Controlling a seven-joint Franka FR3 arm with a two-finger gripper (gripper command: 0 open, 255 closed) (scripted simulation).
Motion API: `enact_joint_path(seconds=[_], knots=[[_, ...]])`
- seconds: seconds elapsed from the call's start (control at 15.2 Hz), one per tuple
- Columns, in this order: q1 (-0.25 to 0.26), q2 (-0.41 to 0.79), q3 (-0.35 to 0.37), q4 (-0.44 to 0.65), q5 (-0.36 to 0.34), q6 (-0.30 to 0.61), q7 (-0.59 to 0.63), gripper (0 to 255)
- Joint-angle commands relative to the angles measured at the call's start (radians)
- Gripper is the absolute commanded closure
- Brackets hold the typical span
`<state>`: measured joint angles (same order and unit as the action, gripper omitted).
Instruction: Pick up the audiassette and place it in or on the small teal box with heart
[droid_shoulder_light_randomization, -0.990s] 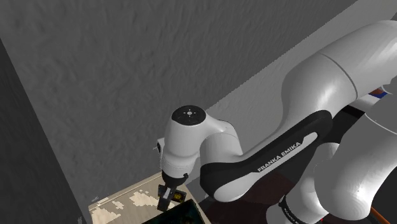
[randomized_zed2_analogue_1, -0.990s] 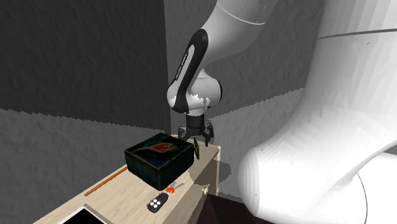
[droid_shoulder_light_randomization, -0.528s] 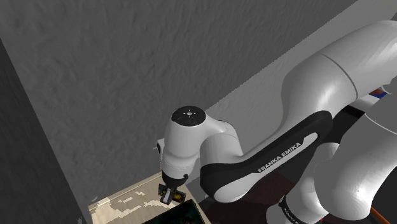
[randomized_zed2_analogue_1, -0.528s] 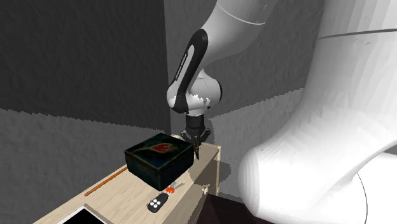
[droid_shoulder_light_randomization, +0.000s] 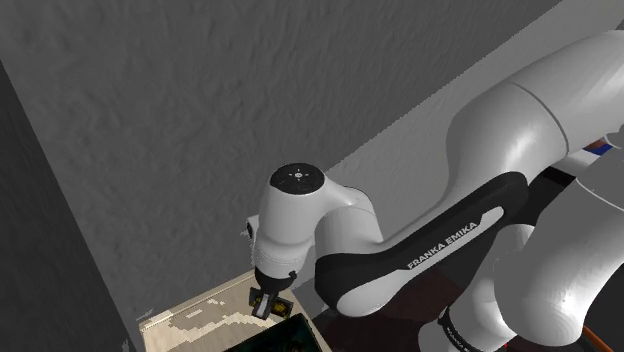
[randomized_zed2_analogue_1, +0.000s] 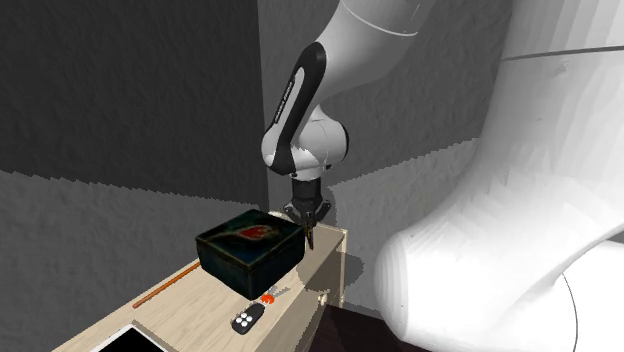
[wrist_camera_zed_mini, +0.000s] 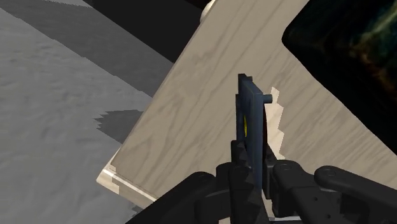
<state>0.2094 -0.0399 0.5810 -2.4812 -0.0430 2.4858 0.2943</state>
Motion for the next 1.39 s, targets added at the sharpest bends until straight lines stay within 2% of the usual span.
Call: enact_joint_path(seconds=[0.0,0.59,1.32], knots=[[0.002,-0.023,-0.001,0.006,0.022,-0.026,-0.016,255],[0.015,-0.125,-0.017,0.051,0.098,-0.158,-0.077,255],[0.026,-0.215,-0.045,0.130,0.143,-0.318,-0.118,255]])
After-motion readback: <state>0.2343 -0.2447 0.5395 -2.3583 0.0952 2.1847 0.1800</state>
